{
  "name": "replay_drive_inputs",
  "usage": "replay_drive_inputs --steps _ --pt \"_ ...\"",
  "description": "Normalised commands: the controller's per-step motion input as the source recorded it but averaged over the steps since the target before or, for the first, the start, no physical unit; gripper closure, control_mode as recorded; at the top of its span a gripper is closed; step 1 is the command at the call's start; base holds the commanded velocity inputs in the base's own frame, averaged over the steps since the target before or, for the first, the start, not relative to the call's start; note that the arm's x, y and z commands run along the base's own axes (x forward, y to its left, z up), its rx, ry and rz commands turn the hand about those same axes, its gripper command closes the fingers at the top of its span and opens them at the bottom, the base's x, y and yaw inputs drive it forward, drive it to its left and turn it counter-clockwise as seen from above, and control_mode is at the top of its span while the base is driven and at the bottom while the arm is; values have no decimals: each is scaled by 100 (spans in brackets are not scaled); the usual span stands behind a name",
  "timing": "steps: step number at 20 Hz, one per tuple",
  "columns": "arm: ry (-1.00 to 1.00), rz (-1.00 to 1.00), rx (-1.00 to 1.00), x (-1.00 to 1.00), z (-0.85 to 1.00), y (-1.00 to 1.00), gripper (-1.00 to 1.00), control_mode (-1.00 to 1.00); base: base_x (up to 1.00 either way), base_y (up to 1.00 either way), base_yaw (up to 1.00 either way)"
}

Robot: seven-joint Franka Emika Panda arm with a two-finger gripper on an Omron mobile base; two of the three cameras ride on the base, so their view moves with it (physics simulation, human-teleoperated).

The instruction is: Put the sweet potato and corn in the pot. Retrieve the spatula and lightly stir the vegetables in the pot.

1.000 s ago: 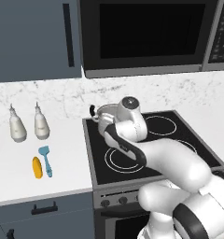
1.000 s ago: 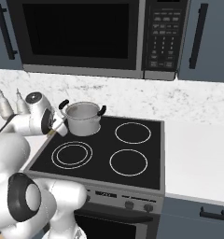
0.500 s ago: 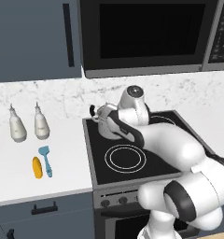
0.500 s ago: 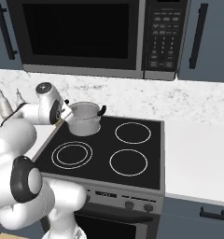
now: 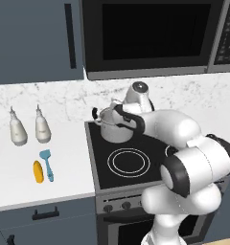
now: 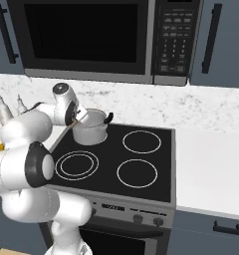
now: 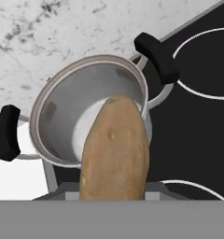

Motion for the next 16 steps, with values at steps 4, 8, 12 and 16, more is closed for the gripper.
replay_drive_inputs --steps 4,8,12,16 --pt "0 0 0 50 0 -3 100 -100 0 0 0" --pt "0 0 -1 44 -9 0 100 -100 0 0 0" --pt "0 0 -5 31 -34 0 100 -100 0 0 0" --pt "0 0 -6 19 -38 0 100 -100 0 0 0"
